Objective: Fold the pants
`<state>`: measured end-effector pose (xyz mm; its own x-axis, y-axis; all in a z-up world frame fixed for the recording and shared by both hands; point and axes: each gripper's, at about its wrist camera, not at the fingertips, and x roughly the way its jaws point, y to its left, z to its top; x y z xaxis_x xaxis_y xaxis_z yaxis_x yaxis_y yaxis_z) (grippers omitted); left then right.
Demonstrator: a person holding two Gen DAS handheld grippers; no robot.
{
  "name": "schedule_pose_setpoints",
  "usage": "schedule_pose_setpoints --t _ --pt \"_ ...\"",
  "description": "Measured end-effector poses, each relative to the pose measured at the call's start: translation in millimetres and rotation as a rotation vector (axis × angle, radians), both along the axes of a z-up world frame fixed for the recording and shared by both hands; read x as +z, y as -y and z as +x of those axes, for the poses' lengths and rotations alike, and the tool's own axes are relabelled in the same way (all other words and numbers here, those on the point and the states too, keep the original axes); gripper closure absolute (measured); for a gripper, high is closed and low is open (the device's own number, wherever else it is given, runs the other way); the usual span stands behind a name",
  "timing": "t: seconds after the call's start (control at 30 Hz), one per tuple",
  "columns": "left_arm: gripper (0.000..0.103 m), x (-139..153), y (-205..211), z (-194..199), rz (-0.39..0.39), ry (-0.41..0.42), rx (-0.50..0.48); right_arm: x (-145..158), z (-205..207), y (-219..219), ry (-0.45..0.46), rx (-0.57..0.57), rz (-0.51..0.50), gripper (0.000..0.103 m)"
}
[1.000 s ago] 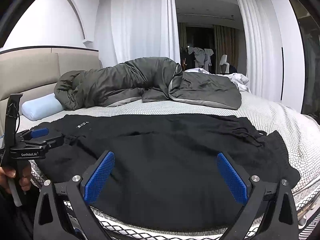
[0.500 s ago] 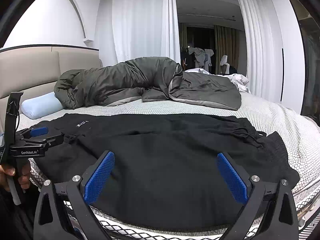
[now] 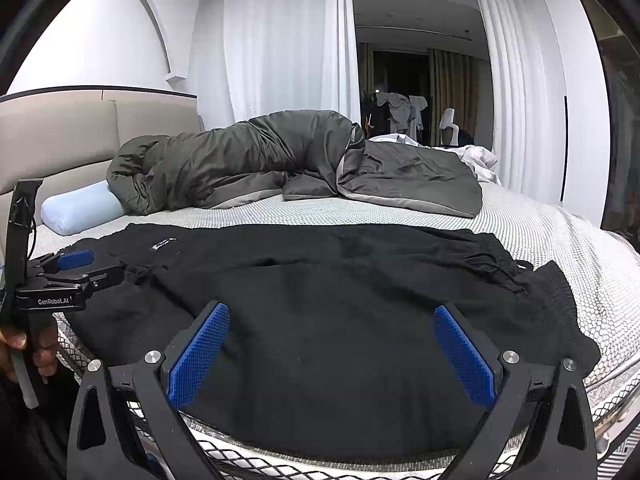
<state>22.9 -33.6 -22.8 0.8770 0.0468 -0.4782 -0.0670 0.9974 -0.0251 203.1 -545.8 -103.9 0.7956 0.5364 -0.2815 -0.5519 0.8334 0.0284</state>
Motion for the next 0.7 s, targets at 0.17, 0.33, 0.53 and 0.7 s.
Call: schedule_pose_setpoints --t 0.17,0.33,0.53,0.7 --pt "0.001 -0.2 -2.3 -0.2 -0.007 0.001 0.002 0.4 3.6 1.7 -0.001 -0.009 0.002 0.0" --pt "0.001 -0.2 -6.0 -2.5 -0.019 -0.002 0.011 -0.1 4.9 4.7 -0.011 -0.013 0.012 0.0" --pt "0.001 6.9 -22.6 -13.6 -0.061 0.004 0.038 0.6 9.0 3.5 -0.006 -0.018 0.004 0.0" --pt "0.001 31.1 -68.1 -37.3 -0.132 0.036 0.071 7.7 18.2 16.7 -0.008 -0.039 0.026 0.0"
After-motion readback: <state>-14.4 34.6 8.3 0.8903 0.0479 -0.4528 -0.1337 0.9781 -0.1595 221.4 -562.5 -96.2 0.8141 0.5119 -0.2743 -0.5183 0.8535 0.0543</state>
